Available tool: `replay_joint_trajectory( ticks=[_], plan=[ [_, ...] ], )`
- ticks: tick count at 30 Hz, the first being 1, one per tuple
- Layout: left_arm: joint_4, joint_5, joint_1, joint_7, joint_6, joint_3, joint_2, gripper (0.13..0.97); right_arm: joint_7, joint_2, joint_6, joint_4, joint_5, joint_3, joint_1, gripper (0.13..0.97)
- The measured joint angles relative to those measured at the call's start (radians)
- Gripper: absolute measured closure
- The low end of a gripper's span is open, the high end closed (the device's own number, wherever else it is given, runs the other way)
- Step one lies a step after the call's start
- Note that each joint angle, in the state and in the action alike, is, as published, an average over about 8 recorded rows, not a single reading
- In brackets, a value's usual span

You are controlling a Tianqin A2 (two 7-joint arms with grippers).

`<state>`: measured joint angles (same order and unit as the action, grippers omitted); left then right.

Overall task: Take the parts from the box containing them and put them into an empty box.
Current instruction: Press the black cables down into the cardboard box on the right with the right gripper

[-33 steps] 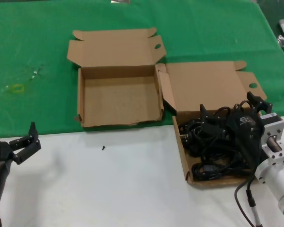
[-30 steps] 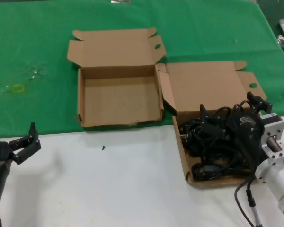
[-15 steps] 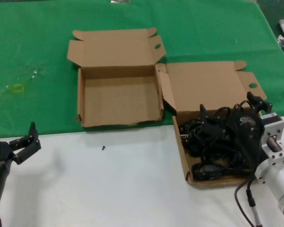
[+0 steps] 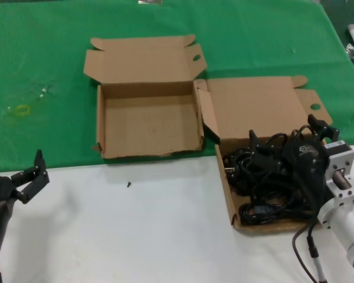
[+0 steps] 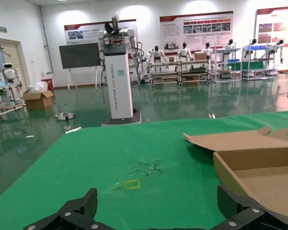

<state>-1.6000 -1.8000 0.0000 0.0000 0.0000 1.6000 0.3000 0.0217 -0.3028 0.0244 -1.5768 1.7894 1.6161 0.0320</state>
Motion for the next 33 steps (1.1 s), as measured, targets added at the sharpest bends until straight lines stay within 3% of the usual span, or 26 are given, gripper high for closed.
replay_joint_trajectory(
  ticks=[6, 17, 25, 33],
  plan=[
    [0.0, 0.0, 0.0, 0.0, 0.0, 0.0, 0.0, 0.214, -0.007, -0.015, -0.006, -0.005, 0.004, 0.015, 0.001, 0.129],
    [0.0, 0.0, 0.0, 0.0, 0.0, 0.0, 0.0, 0.412, -0.05, -0.172, 0.037, -0.064, 0.017, 0.07, 0.003, 0.129],
    [0.0, 0.0, 0.0, 0.0, 0.0, 0.0, 0.0, 0.597, -0.044, -0.341, 0.203, -0.1, 0.021, 0.051, 0.025, 0.129],
    [0.0, 0.0, 0.0, 0.0, 0.0, 0.0, 0.0, 0.771, 0.038, -0.497, 0.427, -0.074, 0.042, 0.017, 0.079, 0.129]
  ],
)
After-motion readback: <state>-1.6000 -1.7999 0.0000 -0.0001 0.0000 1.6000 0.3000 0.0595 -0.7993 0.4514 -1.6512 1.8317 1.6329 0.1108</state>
